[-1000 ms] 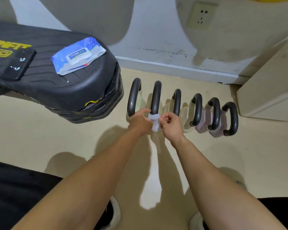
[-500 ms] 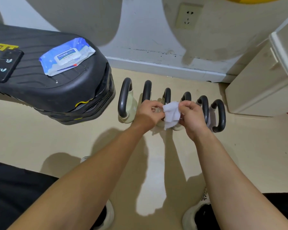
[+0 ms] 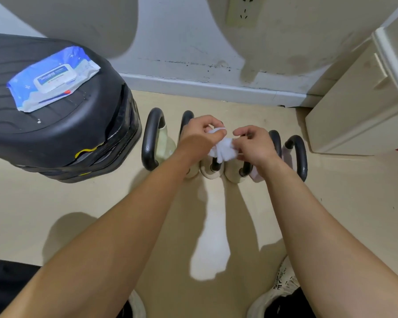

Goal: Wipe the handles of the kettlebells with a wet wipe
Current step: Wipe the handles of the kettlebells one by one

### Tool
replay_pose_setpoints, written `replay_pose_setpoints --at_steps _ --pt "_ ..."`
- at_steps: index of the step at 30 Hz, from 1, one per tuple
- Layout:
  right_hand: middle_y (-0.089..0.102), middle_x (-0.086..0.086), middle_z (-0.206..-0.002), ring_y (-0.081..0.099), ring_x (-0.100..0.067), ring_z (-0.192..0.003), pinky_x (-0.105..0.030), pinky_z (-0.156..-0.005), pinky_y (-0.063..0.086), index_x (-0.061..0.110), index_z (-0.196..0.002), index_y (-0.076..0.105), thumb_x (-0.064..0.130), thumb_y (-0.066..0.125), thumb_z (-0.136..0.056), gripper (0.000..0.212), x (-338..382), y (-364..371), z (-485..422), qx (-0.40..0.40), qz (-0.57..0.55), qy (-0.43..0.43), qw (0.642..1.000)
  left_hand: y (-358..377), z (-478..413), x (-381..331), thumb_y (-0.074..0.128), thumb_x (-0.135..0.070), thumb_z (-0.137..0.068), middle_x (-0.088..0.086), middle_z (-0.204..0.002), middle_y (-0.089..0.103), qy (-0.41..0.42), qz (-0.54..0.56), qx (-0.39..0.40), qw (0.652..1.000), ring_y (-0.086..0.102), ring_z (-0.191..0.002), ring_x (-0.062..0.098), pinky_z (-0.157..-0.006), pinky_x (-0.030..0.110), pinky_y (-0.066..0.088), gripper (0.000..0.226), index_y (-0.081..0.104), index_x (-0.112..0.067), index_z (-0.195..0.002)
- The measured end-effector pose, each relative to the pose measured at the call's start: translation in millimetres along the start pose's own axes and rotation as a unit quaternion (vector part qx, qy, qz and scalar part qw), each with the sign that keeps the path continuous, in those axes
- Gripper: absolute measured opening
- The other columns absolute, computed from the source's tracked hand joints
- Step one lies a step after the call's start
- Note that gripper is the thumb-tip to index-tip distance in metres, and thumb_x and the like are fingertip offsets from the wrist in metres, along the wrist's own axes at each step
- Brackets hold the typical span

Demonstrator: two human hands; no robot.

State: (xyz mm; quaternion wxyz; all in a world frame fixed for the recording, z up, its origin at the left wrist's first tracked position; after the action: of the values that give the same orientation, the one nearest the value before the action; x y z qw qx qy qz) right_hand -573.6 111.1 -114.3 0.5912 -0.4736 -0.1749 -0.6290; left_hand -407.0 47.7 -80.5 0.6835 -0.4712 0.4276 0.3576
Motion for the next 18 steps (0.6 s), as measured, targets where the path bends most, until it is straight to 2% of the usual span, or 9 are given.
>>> replay_pose_setpoints --at_steps 2,3,5,7,10,13,15,18 --pt "0.072 -0.012 -0.099 0.068 -0.03 -0.086 -0.04 -0.073 0.058 0.018 -0.099 0.069 0.004 0.053 -0.085 0.025 9.7 -12.6 -7.7 -0.065 0.104 -0.029 0.992 1.1 -6.0 -2.9 0.071 -0.025 -0.085 -0.006 -0.066 0.058 -0.012 0.003 0.011 1.0 0.057 -0.061 0.003 -0.055 0.011 0.045 0.003 0.074 -0.024 -0.087" --pt "0.071 -0.009 -0.1 0.065 -0.029 -0.086 -0.034 -0.068 0.051 0.016 -0.101 0.069 0.002 0.05 -0.085 0.028 14.7 -17.6 -8.4 -0.092 0.151 -0.042 0.983 0.7 -8.3 -3.7 0.071 -0.026 -0.085 -0.007 -0.067 0.058 -0.018 0.002 0.015 1.0 0.057 -0.063 0.003 -0.053 0.01 0.044 0.004 0.074 -0.024 -0.088" --pt "0.068 -0.006 -0.106 0.06 -0.025 -0.087 -0.028 -0.069 0.044 0.014 -0.107 0.069 0.001 0.047 -0.087 0.032 21.0 -26.4 -11.2 -0.138 0.212 -0.062 0.966 0.6 -16.1 -2.2 0.067 -0.024 -0.087 -0.008 -0.073 0.06 -0.028 -0.034 0.019 0.999 0.059 -0.069 0.005 -0.056 0.013 0.045 0.007 0.073 -0.025 -0.09" --pt "0.067 -0.007 -0.11 0.06 -0.025 -0.092 -0.031 -0.072 0.047 0.015 -0.111 0.068 0.0 0.046 -0.089 0.034 22.9 -28.6 -14.3 -0.159 0.24 -0.075 0.955 -0.6 -23.5 3.5 0.059 -0.02 -0.089 -0.007 -0.083 0.058 -0.032 -0.149 0.015 0.988 0.059 -0.081 0.013 -0.065 0.024 0.049 0.015 0.071 -0.026 -0.095" --pt "0.067 -0.008 -0.114 0.064 -0.029 -0.098 -0.037 -0.077 0.053 0.017 -0.115 0.066 0.003 0.049 -0.091 0.033 27.1 -19.2 -18.3 -0.153 0.327 -0.092 0.928 1.5 -27.3 16.9 0.047 -0.008 -0.091 0.002 -0.094 0.053 -0.041 -0.297 0.017 0.954 0.059 -0.094 0.027 -0.073 0.034 0.052 0.03 0.063 -0.022 -0.112" --pt "0.062 -0.011 -0.121 0.059 -0.034 -0.11 -0.036 -0.073 0.042 0.016 -0.123 0.062 0.006 0.052 -0.09 0.035 38.0 -6.3 -15.5 -0.159 0.407 -0.129 0.89 16.0 -22.6 17.8 0.05 -0.003 -0.093 0.012 -0.119 0.059 -0.006 -0.348 0.028 0.937 0.059 -0.107 0.031 -0.087 0.038 0.051 0.037 0.054 -0.013 -0.128" --pt "0.058 -0.011 -0.127 0.058 -0.035 -0.11 -0.036 -0.073 0.041 0.017 -0.128 0.06 0.007 0.051 -0.089 0.041 41.3 -0.7 -11.3 -0.163 0.385 -0.148 0.896 26.8 -16.0 14.1 0.051 -0.002 -0.09 0.012 -0.118 0.062 0.015 -0.334 0.017 0.942 0.061 -0.105 0.031 -0.086 0.038 0.051 0.036 0.055 -0.011 -0.124" --pt "0.061 -0.014 -0.131 0.06 -0.034 -0.117 -0.037 -0.088 0.048 0.012 -0.136 0.058 0.016 0.046 -0.095 0.043 23.4 8.3 -8.7 -0.107 0.298 -0.099 0.943 46.1 -3.5 17.0 0.053 -0.002 -0.084 0.002 -0.094 0.064 -0.001 -0.291 0.042 0.956 0.065 -0.086 0.024 -0.069 0.032 0.046 0.022 0.048 -0.018 -0.098"
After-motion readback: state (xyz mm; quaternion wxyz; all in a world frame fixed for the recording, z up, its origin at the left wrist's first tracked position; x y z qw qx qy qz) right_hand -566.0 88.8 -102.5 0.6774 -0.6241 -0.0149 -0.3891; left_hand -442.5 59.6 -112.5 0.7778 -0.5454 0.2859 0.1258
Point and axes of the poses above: each hand's wrist, its own z-axis away from the middle knuckle, its own y-axis out of the palm, x = y × z, the point moved 10 cm from there along -z, towards the middle knuckle
